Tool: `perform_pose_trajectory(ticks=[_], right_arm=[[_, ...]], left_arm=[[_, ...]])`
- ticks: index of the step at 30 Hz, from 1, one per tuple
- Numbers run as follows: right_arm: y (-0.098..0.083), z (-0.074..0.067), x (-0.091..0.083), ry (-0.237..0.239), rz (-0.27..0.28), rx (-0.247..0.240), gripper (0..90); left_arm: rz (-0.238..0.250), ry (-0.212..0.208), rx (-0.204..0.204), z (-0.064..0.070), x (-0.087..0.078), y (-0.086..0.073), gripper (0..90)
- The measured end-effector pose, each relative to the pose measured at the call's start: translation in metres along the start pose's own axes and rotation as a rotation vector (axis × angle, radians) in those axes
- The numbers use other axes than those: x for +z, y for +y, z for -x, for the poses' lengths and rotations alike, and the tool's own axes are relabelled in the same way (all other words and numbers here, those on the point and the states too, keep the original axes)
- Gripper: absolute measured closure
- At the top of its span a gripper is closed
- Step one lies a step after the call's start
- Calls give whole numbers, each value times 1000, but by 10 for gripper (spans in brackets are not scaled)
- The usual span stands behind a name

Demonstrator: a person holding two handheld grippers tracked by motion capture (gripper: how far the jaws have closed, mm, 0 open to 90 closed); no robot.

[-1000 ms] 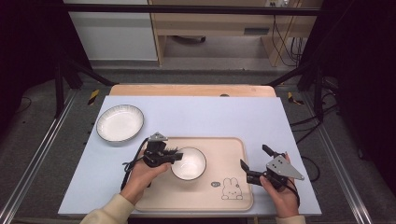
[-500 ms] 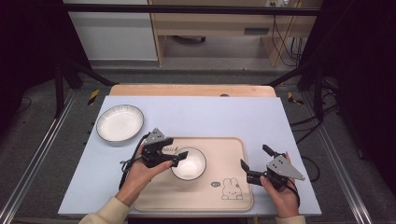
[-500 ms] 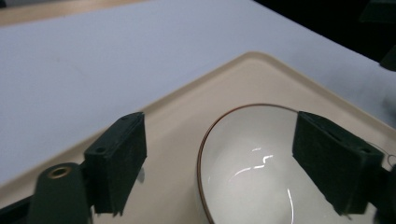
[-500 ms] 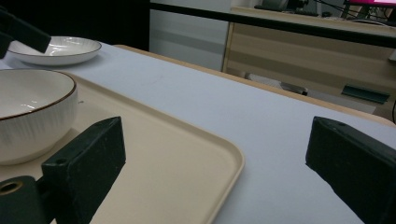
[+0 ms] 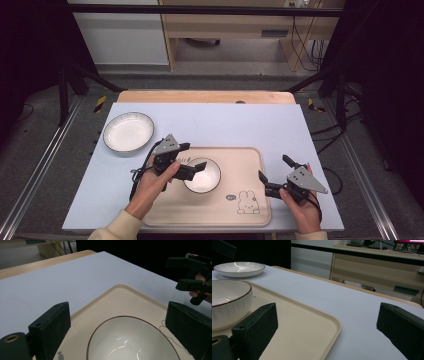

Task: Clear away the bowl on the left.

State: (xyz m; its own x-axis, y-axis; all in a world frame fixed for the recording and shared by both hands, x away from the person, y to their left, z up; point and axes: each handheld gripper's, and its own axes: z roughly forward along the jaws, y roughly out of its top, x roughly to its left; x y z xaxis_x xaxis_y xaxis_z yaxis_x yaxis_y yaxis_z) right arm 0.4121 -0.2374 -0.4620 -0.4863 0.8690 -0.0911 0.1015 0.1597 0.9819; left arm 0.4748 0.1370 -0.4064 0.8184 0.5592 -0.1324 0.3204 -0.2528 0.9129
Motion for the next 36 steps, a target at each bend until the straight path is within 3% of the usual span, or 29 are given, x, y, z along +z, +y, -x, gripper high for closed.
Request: perform_pose_trajectory(ticks=[9,16,26,36], right_arm=[[0,0,0,-3,0,6,34],[0,1,0,-5,1,7,33],[0,1,-1,-6,2,6,33],[-1,1,-1,-5,-4,3,35]], left_arm=[[7,-23,19,3,-3,4,49],[23,13,51,5,-11,3,53],[50,30,36,1,-29,-3,50],[99,82,-6,-19,-59,-13,49]])
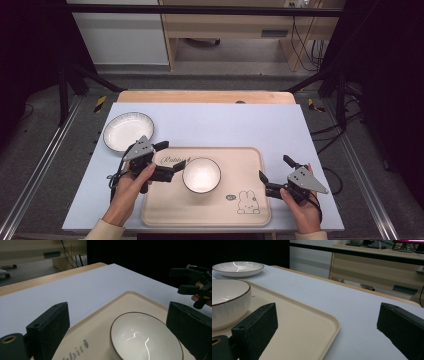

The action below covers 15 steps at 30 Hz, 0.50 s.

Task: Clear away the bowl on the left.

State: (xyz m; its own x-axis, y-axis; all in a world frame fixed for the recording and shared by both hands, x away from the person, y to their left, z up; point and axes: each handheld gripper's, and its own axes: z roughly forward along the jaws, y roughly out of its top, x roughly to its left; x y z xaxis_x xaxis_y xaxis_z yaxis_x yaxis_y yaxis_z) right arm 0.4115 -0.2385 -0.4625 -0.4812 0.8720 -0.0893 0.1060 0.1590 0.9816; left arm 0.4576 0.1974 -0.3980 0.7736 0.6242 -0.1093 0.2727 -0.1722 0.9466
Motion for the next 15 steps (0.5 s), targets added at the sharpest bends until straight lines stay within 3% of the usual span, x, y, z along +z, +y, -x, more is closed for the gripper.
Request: perform_pose_trajectory(ticks=[4,9,15], right_arm=[[0,0,0,1,2,-2,35],[-1,1,0,-1,4,3,33],[1,1,-3,-7,24,-19,32]], left_arm=[[15,0,3,-7,-9,-4,47],[0,35,42,-12,-20,-8,40],[14,75,24,-20,-37,-16,40]])
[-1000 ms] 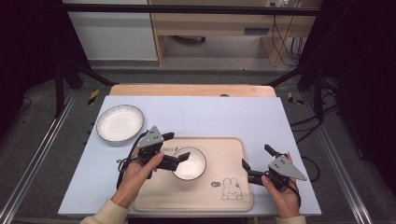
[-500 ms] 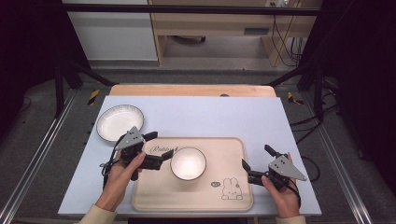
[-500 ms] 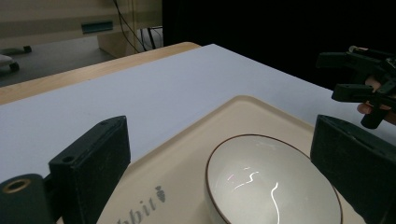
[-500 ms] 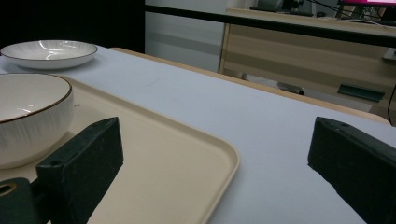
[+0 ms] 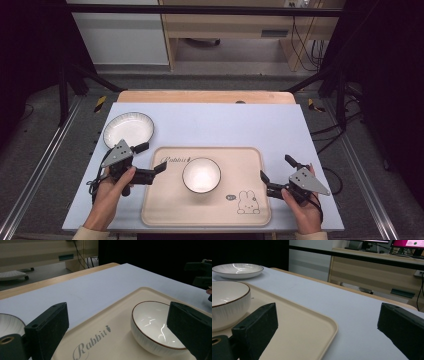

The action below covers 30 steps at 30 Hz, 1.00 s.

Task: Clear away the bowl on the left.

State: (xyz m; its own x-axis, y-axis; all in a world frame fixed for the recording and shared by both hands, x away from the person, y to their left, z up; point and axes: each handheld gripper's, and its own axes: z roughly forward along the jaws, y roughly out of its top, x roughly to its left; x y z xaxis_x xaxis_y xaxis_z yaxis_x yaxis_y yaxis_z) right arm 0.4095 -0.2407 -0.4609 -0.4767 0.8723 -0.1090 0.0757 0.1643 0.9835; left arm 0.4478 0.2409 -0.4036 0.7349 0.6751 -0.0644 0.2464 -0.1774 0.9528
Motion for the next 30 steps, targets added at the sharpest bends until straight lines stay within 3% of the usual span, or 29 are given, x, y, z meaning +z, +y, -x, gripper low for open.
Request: perform_pose_trajectory(ticks=[23,30], right_arm=[[1,1,-1,-3,13,-7,33],[1,1,-1,-3,15,-5,33]], left_arm=[[63,143,-47,-43,-50,-13,41],[77,163,-58,-52,-59,-17,41]])
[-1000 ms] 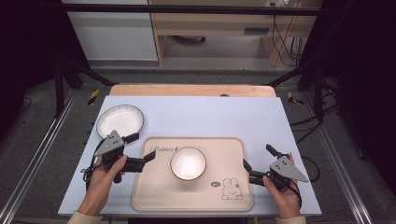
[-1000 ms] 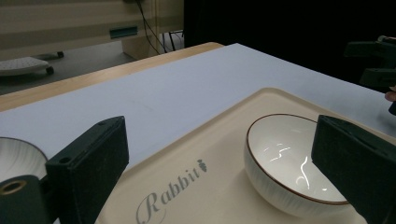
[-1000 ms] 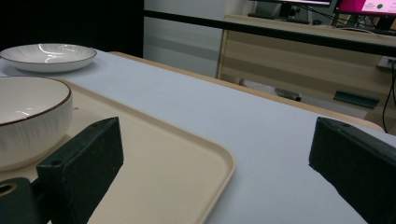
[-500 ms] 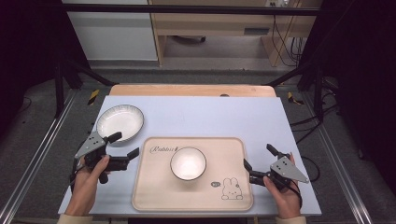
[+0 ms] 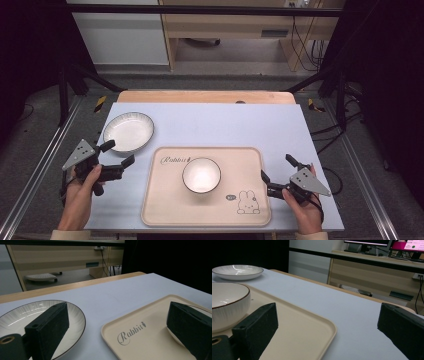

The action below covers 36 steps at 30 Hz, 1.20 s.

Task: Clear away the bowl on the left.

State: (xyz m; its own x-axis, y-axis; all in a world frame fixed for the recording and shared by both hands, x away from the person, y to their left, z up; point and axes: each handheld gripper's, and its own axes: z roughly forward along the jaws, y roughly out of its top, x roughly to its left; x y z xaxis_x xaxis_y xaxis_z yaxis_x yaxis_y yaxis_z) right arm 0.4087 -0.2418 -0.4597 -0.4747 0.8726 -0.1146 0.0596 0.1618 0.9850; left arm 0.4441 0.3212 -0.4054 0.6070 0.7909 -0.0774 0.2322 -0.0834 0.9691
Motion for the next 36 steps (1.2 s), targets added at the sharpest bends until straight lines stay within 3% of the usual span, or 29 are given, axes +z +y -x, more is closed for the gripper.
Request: perform_pose_trajectory(ticks=[21,36], right_arm=[[0,2,-2,-3,3,-2,33],[-1,1,-1,2,2,-2,34]], left_arm=[[12,16,-20,-16,-7,-14,41],[3,-18,9,-11,-1,-26,41]])
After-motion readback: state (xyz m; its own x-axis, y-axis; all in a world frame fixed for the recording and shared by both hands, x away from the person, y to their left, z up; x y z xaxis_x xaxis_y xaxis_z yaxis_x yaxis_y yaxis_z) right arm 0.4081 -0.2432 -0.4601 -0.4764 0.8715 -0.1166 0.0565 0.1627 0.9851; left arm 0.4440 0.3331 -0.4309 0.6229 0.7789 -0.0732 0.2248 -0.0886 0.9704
